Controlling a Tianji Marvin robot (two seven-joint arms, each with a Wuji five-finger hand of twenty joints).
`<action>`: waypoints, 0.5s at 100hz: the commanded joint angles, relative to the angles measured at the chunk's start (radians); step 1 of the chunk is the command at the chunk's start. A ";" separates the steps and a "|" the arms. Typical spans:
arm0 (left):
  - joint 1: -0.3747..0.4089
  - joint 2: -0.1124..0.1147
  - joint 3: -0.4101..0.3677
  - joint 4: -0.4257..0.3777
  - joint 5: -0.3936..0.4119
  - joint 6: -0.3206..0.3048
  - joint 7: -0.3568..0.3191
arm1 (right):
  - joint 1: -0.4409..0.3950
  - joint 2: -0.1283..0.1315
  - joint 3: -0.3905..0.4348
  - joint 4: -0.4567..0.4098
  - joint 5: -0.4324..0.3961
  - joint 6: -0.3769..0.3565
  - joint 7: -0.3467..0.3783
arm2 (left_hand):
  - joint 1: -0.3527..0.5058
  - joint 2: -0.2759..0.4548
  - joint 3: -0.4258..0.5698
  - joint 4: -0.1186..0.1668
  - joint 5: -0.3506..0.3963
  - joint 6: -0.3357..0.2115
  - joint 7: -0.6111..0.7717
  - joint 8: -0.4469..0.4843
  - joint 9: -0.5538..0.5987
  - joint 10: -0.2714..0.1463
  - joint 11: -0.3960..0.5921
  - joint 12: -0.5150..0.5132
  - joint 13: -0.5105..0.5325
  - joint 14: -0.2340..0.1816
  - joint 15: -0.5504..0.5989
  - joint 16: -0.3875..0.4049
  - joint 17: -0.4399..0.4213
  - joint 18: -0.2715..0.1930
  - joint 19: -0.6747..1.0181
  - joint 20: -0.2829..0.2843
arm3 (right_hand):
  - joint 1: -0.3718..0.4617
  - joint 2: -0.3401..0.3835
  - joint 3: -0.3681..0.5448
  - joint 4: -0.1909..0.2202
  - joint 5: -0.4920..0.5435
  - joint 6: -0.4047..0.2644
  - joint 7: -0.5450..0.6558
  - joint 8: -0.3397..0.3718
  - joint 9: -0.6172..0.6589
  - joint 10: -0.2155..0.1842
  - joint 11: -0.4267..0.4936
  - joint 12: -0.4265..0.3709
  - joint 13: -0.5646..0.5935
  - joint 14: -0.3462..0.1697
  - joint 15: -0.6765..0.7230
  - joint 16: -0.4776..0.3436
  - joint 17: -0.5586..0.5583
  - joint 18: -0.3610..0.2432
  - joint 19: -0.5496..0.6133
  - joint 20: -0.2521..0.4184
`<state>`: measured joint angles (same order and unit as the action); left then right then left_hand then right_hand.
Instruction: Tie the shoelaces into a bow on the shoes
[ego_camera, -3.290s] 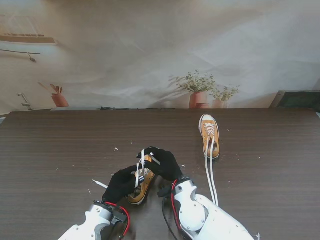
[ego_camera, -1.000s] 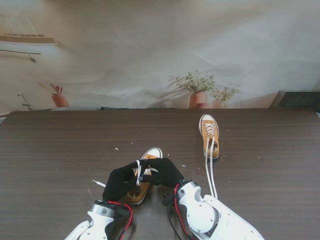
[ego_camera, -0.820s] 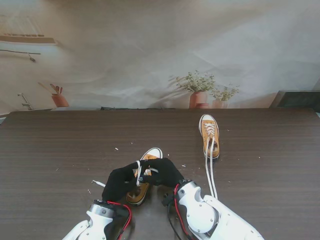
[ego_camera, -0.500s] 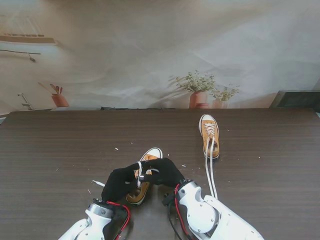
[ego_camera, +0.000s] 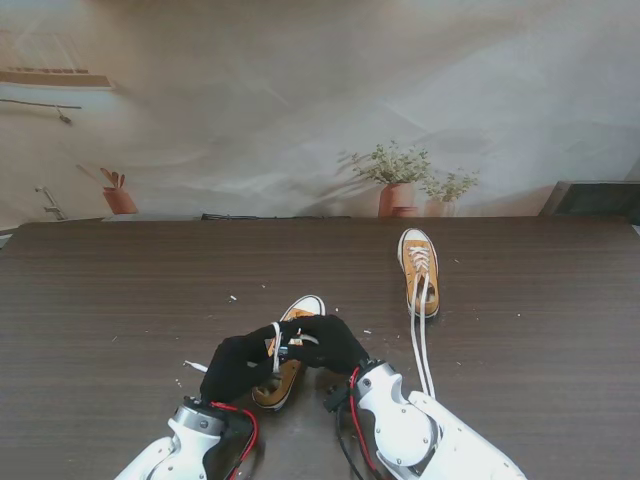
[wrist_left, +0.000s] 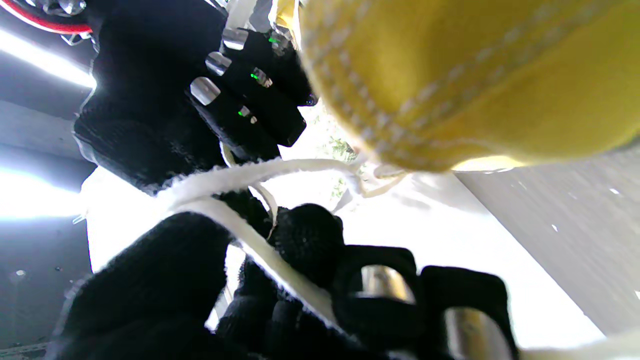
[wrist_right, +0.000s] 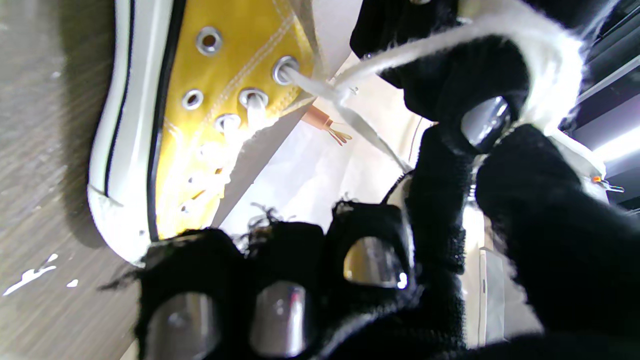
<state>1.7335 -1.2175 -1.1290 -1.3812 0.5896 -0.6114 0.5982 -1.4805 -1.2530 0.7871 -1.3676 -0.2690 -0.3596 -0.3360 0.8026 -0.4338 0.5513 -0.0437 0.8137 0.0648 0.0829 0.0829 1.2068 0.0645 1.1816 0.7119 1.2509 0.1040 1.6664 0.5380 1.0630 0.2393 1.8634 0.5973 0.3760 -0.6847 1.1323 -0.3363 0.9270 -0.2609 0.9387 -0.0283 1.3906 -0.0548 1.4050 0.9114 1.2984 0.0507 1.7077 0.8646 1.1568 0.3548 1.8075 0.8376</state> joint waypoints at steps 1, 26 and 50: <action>0.006 -0.002 -0.002 -0.008 0.001 -0.008 -0.011 | -0.001 0.003 0.004 0.001 0.003 -0.015 0.023 | -0.014 -0.013 0.009 -0.022 0.010 -0.144 0.012 0.016 0.026 0.033 -0.006 -0.002 0.020 -0.015 0.007 -0.020 0.022 -0.052 0.231 -0.015 | 0.045 0.020 0.001 0.020 -0.072 -0.060 -0.013 -0.021 0.059 0.035 0.048 0.000 0.011 -0.012 0.082 0.003 0.024 0.010 0.259 0.000; 0.024 -0.005 -0.019 -0.019 0.000 -0.024 -0.003 | -0.010 -0.022 0.006 0.033 -0.067 -0.078 -0.104 | -0.016 -0.012 0.012 -0.022 0.007 -0.143 0.011 0.016 0.024 0.031 -0.006 -0.001 0.020 -0.015 0.007 -0.020 0.022 -0.052 0.231 -0.019 | 0.097 0.023 0.142 0.114 -0.218 -0.114 -0.148 0.140 0.059 0.047 0.048 -0.001 0.010 0.009 0.082 0.009 0.023 0.030 0.262 0.010; 0.049 -0.007 -0.033 -0.041 -0.022 -0.028 -0.013 | 0.021 -0.079 -0.022 0.126 -0.173 -0.104 -0.333 | -0.017 -0.011 0.012 -0.023 0.012 -0.140 0.012 0.017 0.024 0.034 -0.006 -0.001 0.020 -0.016 0.006 -0.021 0.023 -0.053 0.231 -0.020 | 0.064 -0.001 0.163 0.183 -0.273 -0.133 -0.173 0.305 0.060 0.046 0.047 -0.006 0.011 0.002 0.083 0.009 0.024 0.027 0.262 0.010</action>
<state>1.7740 -1.2231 -1.1609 -1.4098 0.5656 -0.6352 0.6020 -1.4715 -1.3104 0.7679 -1.2505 -0.4435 -0.4632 -0.6925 0.8026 -0.4339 0.5595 -0.0410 0.8332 0.0649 0.1089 0.0828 1.2068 0.0645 1.1812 0.7120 1.2510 0.1040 1.6663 0.5379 1.0629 0.2394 1.8632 0.5884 0.4360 -0.6576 1.2396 -0.1659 0.6787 -0.3392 0.7772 0.2544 1.3908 -0.0398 1.4051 0.9114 1.2977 0.0652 1.7077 0.8646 1.1568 0.3758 1.8076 0.8376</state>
